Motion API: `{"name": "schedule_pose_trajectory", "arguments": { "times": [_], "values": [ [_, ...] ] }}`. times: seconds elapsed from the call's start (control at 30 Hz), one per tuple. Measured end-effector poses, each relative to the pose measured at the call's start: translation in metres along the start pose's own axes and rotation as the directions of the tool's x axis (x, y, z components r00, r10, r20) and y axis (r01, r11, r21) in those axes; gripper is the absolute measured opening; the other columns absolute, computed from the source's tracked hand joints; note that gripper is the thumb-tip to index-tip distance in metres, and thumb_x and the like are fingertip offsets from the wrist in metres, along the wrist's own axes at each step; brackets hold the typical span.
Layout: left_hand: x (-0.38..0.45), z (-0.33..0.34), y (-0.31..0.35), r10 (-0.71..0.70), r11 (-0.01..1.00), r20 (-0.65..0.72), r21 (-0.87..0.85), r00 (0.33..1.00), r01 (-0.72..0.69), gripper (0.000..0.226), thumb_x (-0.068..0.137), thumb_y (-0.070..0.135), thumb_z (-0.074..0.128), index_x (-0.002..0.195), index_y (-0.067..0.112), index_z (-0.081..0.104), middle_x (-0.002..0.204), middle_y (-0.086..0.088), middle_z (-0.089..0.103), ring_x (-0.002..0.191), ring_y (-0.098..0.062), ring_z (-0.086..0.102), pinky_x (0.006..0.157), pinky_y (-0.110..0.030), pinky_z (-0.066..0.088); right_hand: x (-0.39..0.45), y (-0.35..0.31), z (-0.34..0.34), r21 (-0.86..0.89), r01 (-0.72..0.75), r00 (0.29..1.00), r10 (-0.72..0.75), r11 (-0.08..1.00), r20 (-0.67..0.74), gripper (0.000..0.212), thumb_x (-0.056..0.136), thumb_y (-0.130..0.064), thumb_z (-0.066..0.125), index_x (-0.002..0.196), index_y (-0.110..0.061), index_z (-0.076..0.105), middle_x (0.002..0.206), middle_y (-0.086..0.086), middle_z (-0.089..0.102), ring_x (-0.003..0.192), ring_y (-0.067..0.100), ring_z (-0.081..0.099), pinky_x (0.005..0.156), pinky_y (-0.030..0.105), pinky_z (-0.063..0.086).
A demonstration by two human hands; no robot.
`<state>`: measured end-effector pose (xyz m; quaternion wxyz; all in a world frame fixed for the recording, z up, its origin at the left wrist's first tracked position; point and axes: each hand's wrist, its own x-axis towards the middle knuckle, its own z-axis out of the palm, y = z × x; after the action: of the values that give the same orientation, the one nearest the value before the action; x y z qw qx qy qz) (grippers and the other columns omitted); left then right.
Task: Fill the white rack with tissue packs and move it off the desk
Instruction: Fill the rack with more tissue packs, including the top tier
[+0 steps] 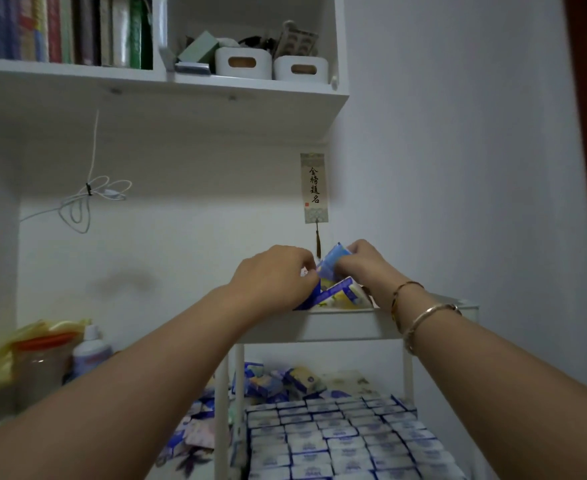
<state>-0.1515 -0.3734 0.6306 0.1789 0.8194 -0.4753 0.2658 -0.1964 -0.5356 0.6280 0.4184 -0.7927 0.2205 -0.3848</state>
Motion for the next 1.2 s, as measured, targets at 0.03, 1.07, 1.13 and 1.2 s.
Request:
{"name": "schedule_pose_trajectory", "arguments": {
  "times": [0.03,1.07,1.13,1.2],
  "values": [
    [0.001,0.0,-0.001,-0.003,1.0,0.012,0.024,1.0,0.002,0.029,0.094,0.035,0.042,0.115,0.03,0.061,0.126,0.003,0.059,0.109,-0.022,0.057,0.076,-0.031,0.043,0.002,0.0,0.0,-0.05,-0.001,1.0,0.003,0.999,0.024,0.02,0.078,-0.001,0.056,0.086,-0.013,0.042,0.078,0.007,0.044,0.066,0.018,0.042,0.05,0.024,0.029],
    [0.022,-0.011,-0.006,-0.014,0.994,0.345,-0.096,0.939,0.05,0.036,0.101,0.028,0.035,0.131,0.023,0.054,0.132,-0.004,0.057,0.11,-0.02,0.056,0.085,-0.03,0.046,0.022,-0.003,0.015,-0.359,0.05,0.934,0.083,0.932,0.346,0.038,0.089,-0.006,0.059,0.124,-0.016,0.046,0.11,0.011,0.062,0.096,0.022,0.063,0.083,0.036,0.056],
    [0.028,-0.016,-0.005,-0.016,0.994,0.374,-0.094,0.927,0.056,0.035,0.101,0.027,0.037,0.131,0.021,0.055,0.132,-0.002,0.057,0.111,-0.019,0.055,0.082,-0.027,0.044,0.022,-0.001,0.012,-0.298,0.008,0.935,0.098,0.954,0.339,0.033,0.088,0.001,0.057,0.114,-0.017,0.048,0.106,0.01,0.062,0.1,0.024,0.063,0.088,0.039,0.055],
    [0.037,-0.018,-0.005,-0.011,0.995,0.383,-0.089,0.924,0.049,0.034,0.1,0.025,0.039,0.129,0.02,0.056,0.132,0.0,0.057,0.113,-0.017,0.054,0.084,-0.027,0.043,0.02,-0.001,0.007,-0.242,-0.02,0.939,0.101,0.97,0.329,0.027,0.088,0.003,0.053,0.105,-0.017,0.049,0.105,0.009,0.061,0.102,0.024,0.062,0.09,0.04,0.055]
  ]
}}
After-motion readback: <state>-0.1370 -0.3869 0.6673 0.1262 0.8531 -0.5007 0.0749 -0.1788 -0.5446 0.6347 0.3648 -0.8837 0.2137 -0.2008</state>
